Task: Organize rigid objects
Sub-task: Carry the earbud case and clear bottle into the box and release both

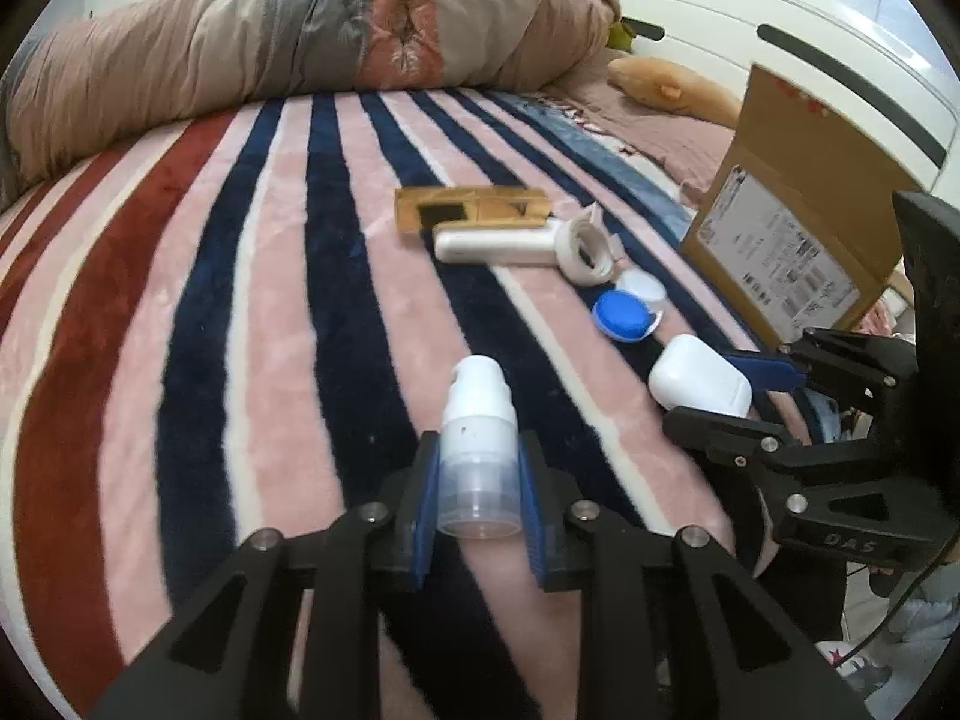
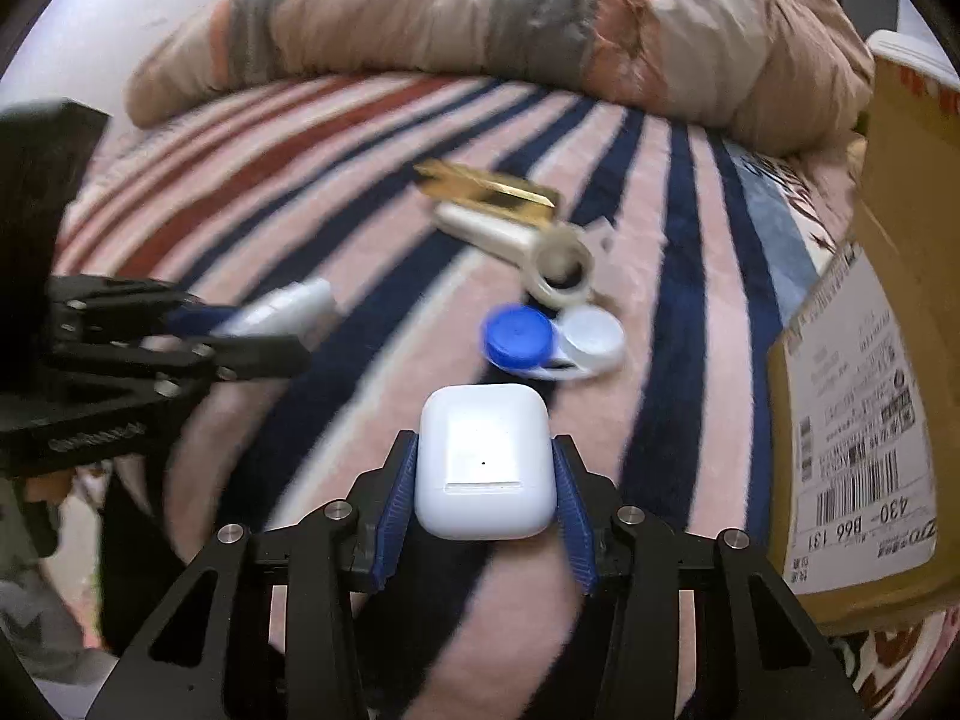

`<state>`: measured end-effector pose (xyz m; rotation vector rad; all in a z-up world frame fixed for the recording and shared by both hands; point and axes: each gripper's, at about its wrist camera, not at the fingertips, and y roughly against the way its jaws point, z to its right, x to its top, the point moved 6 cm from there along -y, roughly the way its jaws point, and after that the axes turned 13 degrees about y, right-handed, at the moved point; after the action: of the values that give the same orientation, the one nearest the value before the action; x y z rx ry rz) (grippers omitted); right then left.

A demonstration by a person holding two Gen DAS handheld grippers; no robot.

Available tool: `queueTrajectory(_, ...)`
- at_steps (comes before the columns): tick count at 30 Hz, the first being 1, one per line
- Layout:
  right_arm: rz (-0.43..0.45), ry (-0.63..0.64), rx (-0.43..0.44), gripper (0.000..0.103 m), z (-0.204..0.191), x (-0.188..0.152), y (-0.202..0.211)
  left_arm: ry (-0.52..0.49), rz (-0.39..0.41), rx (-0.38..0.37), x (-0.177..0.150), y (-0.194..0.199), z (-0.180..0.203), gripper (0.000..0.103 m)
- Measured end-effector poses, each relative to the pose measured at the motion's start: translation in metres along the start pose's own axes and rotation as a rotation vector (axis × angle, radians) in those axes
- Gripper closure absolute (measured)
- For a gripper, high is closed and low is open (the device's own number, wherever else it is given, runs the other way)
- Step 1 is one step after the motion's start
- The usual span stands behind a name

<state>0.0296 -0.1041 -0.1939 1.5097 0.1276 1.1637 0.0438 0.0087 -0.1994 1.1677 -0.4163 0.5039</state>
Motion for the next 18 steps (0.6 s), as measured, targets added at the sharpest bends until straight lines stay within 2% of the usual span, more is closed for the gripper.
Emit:
queueTrajectory(4, 0.109, 0.005, 0.098, 0.064, -0.008, 0.032, 0.043, -0.005, 0.077, -0.022, 0.023, 0.037, 0.010, 0.082)
queueTrajectory(6, 0.159, 0.028, 0.114, 0.064, -0.009, 0.047, 0.066, -0.012, 0.120, -0.024, 0.041, 0.056, 0.019, 0.082)
queueTrajectory(9, 0.255, 0.052, 0.081, 0.064, 0.002, 0.064, 0.115, -0.070, 0.184, -0.076, 0.065, 0.084, 0.051, 0.082)
queueTrajectory(13, 0.336, -0.041, 0.024, 0.064, 0.054, 0.057, 0.170, -0.174, 0.233, -0.138, 0.093, 0.103, 0.107, 0.082)
queueTrajectory(16, 0.338, -0.117, -0.110, 0.064, 0.106, 0.034, 0.193, -0.247, 0.224, -0.195, 0.107, 0.102, 0.157, 0.082)
queueTrajectory(18, 0.313, -0.155, -0.146, 0.064, 0.133, 0.019, 0.195, -0.291, 0.201, -0.233, 0.114, 0.096, 0.190, 0.082)
